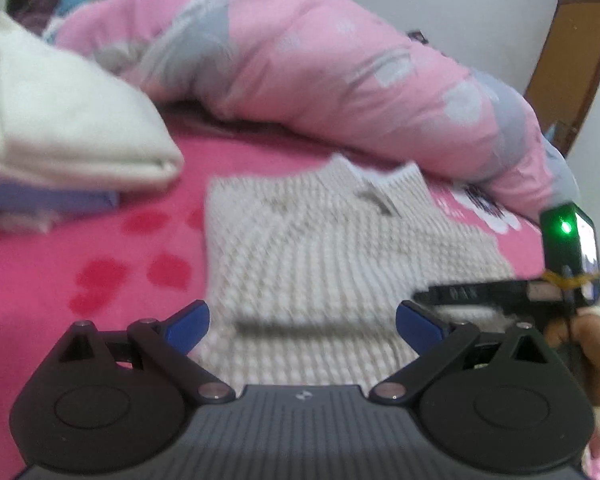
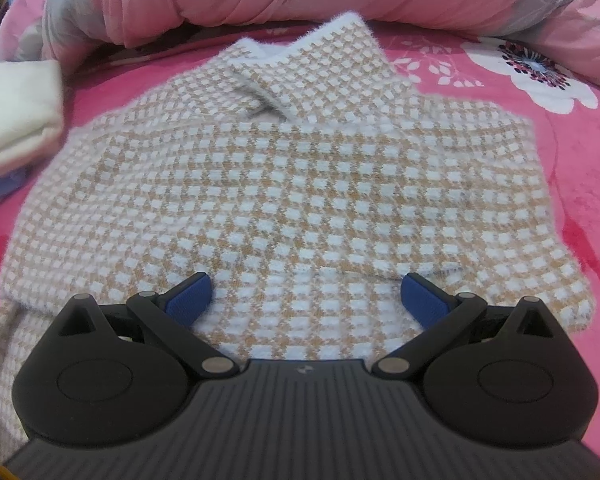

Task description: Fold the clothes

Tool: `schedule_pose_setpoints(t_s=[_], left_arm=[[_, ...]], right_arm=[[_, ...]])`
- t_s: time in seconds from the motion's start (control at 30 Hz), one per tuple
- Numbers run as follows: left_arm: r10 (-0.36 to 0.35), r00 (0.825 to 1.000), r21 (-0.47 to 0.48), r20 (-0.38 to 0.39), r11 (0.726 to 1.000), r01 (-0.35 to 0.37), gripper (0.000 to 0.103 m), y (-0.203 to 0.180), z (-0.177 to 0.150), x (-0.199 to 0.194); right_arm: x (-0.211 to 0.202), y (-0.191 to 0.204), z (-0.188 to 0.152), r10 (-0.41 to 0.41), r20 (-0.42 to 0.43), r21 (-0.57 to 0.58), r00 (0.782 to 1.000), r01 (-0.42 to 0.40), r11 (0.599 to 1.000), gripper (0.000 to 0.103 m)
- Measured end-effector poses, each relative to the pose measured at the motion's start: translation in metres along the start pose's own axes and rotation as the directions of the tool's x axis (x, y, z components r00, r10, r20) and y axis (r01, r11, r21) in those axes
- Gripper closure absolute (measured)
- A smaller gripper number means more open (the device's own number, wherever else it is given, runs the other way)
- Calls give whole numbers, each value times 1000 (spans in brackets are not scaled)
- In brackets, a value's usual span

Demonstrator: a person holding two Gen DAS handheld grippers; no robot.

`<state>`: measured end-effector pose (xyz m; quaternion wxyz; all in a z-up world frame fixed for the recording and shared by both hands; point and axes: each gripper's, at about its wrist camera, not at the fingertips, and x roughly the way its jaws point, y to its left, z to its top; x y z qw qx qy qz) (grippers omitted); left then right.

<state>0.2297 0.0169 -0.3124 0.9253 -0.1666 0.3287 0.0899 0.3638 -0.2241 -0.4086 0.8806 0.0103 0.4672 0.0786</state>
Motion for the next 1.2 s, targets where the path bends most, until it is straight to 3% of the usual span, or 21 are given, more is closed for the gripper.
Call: schedule_pose_setpoints(t_s=[0.2, 0.3, 0.37, 0.53, 0.6, 0.73, 0.83, 0.97, 1.1, 1.2], left_arm=[[6, 1000, 106, 12, 994, -7, 8, -14, 24, 22], [3, 1000, 149, 0, 989, -3, 16, -19, 34, 37], [7, 1000, 182, -14, 983, -4, 29, -21, 40, 49], [17, 999, 285, -37, 959, -6, 57, -20, 57, 84], [27, 999, 326, -39, 945, -13, 62, -18, 63, 100], [95, 991, 408, -96, 912, -48, 64, -7, 57, 140], [102, 991, 468, -92, 882, -48, 64, -5, 47, 148], [58, 995, 467, -82, 884, -13, 63, -8, 57, 132], [3, 996, 527, -92, 849, 46, 62, -18, 52, 125], [34, 990, 565, -137, 824, 50, 58, -19, 36, 139]], right_arm=[[-10, -3, 9, -13, -17, -25, 1000, 13, 1000, 3], [-26, -14, 16, -12, 24, -39, 1000, 13, 999, 4], [-38, -27, 20, -28, 62, -29, 998, 30, 999, 7], [-55, -60, 30, -100, 100, -13, 990, 102, 995, 47], [-58, -74, 34, -88, 121, 11, 989, 87, 996, 55], [-37, -97, 32, -81, 103, 48, 991, 76, 996, 66], [-13, -119, 14, -70, 81, 95, 994, 62, 994, 71], [-37, -121, 21, -41, 110, 89, 993, 31, 996, 73], [-66, -110, 14, 23, 136, -11, 990, -22, 1000, 75], [-48, -97, -8, 20, 38, -139, 999, -15, 990, 75]])
